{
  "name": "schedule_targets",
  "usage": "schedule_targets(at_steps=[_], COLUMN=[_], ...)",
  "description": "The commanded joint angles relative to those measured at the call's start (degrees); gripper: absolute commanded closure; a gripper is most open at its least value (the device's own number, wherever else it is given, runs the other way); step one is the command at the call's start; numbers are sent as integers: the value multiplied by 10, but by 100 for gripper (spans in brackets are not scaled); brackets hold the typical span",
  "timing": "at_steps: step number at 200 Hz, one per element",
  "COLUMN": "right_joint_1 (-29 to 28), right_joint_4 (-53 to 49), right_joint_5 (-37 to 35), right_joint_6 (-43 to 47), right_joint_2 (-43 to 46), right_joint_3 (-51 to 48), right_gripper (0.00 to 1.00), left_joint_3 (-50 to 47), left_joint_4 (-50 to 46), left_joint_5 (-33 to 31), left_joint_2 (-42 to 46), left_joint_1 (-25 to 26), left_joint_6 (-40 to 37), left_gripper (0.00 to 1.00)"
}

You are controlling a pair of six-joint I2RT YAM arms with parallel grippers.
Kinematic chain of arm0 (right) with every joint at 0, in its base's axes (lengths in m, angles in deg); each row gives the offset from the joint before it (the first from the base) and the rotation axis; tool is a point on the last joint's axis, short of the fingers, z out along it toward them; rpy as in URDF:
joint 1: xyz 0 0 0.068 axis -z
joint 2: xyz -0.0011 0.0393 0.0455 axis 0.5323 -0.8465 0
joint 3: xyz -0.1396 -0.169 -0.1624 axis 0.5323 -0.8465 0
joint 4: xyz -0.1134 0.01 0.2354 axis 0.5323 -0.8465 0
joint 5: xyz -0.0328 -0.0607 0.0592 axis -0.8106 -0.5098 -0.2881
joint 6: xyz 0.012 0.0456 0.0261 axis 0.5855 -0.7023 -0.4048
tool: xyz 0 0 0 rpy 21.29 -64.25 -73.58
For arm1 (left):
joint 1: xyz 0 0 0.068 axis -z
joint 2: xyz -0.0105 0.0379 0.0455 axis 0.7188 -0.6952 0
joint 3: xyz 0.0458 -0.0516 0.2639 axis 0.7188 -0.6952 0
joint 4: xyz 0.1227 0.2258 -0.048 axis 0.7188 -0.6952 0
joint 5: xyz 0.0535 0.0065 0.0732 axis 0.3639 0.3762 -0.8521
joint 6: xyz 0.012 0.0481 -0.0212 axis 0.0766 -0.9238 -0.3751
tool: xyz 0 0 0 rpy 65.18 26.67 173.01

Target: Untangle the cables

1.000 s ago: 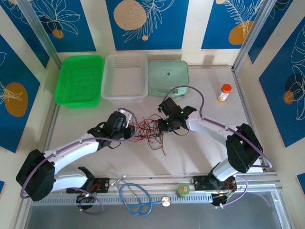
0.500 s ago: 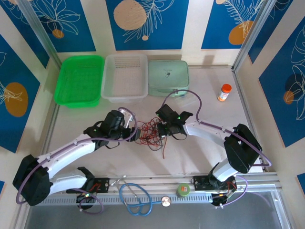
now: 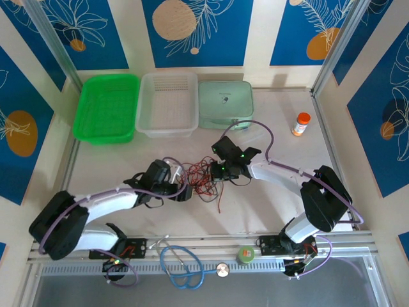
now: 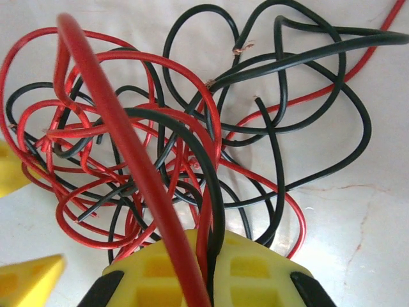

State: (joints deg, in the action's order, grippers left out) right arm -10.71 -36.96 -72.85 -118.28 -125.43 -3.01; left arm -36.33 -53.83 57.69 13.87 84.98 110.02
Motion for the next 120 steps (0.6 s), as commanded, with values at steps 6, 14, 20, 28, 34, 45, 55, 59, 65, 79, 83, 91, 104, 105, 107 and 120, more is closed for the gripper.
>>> schedule_targets(at_steps=[6, 14, 20, 28, 34, 45, 55, 59, 65, 79, 83, 91, 104, 105, 107, 120], right_joint_1=[2, 2, 3, 3, 4, 6, 6, 7, 8, 14, 16, 22, 30, 30, 31, 36], right_joint_4=[6, 5, 6, 7, 6, 5, 5, 5, 5, 3, 2, -2, -12, -14, -16, -36], right_joint_5=[27, 28, 29, 30, 30, 29, 27, 27, 25, 25, 24, 23, 18, 16, 15, -7], right_joint_6=[-17, -18, -20, -22, -24, -27, -30, -31, -33, -37, -38, -40, -41, -42, -41, -35], right_joint_2=[-2, -3, -3, -4, -4, -3, -1, 1, 3, 8, 9, 11, 16, 16, 17, 22], right_joint_3=[-15, -16, -18, -19, -20, -22, -24, -25, -28, -32, -33, -34, -35, -35, -35, -33], right_gripper=[100, 100, 100, 100, 100, 100, 100, 100, 100, 100, 100, 100, 100, 100, 100, 100], left_joint_3=[16, 17, 21, 31, 41, 52, 54, 53, 52, 46, 43, 41, 43, 44, 45, 55], left_joint_4=[127, 153, 168, 174, 172, 170, 173, 174, 173, 163, 157, 139, 100, 95, 90, 23], left_joint_5=[-10, -19, -23, -22, -20, -13, -10, -11, -13, -24, -28, -39, -59, -61, -64, -91], left_joint_2=[-60, -77, -88, -103, -112, -121, -120, -118, -112, -90, -81, -61, -22, -18, -12, 30], left_joint_1=[-4, -4, -5, -5, -5, -5, -6, -6, -5, -6, -6, -6, -6, -7, -6, -7], left_joint_6=[13, 12, 11, 6, 2, -1, -1, -1, 0, -1, -1, -3, -9, -10, -12, -27], left_gripper=[21, 22, 24, 31, 38, 54, 66, 70, 78, 96, 100, 100, 100, 100, 100, 100])
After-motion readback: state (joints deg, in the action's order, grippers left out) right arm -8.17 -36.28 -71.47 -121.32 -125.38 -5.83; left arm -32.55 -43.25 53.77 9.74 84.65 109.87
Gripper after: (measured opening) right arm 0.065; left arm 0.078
